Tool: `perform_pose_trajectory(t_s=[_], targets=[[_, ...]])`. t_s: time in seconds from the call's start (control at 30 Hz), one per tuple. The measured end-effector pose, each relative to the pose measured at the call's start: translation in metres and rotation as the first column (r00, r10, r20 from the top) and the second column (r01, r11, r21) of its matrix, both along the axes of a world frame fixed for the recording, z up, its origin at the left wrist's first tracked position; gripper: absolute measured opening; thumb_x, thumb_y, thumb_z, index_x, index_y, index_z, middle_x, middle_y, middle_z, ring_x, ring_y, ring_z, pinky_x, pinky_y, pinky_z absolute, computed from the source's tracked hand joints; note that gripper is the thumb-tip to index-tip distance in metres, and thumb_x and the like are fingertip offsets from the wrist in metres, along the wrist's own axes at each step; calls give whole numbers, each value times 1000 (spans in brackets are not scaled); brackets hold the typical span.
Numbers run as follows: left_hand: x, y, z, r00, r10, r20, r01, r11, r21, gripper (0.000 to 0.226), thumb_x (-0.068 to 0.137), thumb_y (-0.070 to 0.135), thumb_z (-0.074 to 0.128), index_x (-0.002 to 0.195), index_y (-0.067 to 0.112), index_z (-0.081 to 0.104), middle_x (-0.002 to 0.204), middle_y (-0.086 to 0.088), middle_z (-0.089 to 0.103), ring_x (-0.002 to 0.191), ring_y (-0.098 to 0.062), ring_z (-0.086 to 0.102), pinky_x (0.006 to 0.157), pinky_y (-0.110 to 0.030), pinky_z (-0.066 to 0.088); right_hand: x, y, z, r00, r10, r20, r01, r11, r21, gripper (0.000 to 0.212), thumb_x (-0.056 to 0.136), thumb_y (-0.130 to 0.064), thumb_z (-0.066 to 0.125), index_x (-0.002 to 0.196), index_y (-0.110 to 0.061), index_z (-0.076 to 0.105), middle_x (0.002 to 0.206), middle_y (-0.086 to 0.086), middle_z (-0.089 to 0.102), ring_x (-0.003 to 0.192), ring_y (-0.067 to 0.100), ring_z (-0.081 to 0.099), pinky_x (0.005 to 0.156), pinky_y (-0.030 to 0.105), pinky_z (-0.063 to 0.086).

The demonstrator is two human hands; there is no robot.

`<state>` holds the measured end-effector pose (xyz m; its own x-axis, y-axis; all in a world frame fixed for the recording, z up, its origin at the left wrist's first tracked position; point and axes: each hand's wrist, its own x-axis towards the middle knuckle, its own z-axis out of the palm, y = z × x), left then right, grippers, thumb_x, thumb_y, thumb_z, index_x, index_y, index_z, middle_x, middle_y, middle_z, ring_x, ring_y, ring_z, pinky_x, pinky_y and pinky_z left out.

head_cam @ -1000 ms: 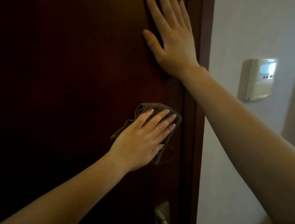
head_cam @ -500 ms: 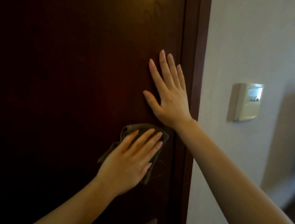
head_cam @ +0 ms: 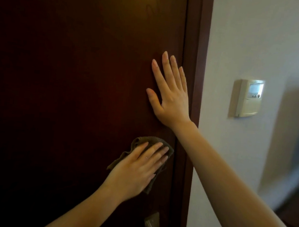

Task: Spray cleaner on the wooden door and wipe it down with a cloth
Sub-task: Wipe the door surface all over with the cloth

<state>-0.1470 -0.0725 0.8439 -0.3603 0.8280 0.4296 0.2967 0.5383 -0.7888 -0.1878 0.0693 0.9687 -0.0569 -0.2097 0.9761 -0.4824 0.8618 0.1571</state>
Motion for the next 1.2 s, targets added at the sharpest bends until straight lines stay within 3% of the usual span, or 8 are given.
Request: perform_pose_trajectory(t_s=[0.17,0.3,0.47,0.63,0.73,0.9,1.07,1.2], targets=[[-1,4,-15,1000,30,3,-28,977,-213,63,93,47,40,145,14,27,153,-5,15,143,-24,14,109,-42,-10,1,0,0,1000,-24,14,24,1000,-2,55,97,-37,38,145,-11,30,153,17,24,143,30,14,117,40,6],[1,-5,15,1000,-22,-21,20,997,-79,60,82,46,56,135,18,49,145,-1,40,137,-20,33,111,-39,11,3,0,0,998,-40,39,40,999,2,56,97,-37,37,145,-11,29,153,17,23,143,30,13,117,40,6],[15,-39,20,993,37,-112,-20,988,152,57,90,37,27,142,15,32,151,-2,25,139,-20,21,113,-41,3,4,-3,-2,997,-57,55,58,998,-10,56,97,-38,34,146,-11,27,153,17,22,143,30,12,116,40,5],[29,-65,-15,999,32,-15,-32,999,45,65,86,42,51,141,15,32,150,-3,20,138,-21,19,111,-41,11,10,-23,-7,992,-67,111,76,994,-78,61,96,-41,32,147,-9,22,154,22,14,143,36,7,115,45,-1],[34,-85,-10,999,37,-34,-37,999,6,59,90,41,45,141,16,34,150,-2,28,138,-21,19,113,-40,7,14,-34,-5,988,-87,124,99,990,-98,62,95,-43,32,148,-11,22,153,26,11,142,41,5,113,50,-2],[50,-132,-6,970,185,-161,-150,967,209,57,94,41,30,146,18,24,153,1,18,140,-21,18,114,-41,4,20,-53,-3,992,-81,92,88,994,-69,58,97,-39,31,148,-13,23,152,27,13,142,39,9,114,50,1],[59,-140,-21,946,260,-192,-170,905,390,56,92,40,39,143,21,29,148,0,27,135,-21,27,113,-42,10,35,-96,3,999,-25,26,24,999,37,59,95,-39,35,147,-13,25,152,24,18,142,36,12,114,49,3],[60,-148,-18,953,228,-201,-145,922,359,58,92,41,40,144,21,26,149,0,26,136,-20,27,113,-40,10,44,-132,1,1000,-29,-3,29,992,123,61,95,-45,33,147,-16,24,153,21,18,142,36,11,113,53,1]])
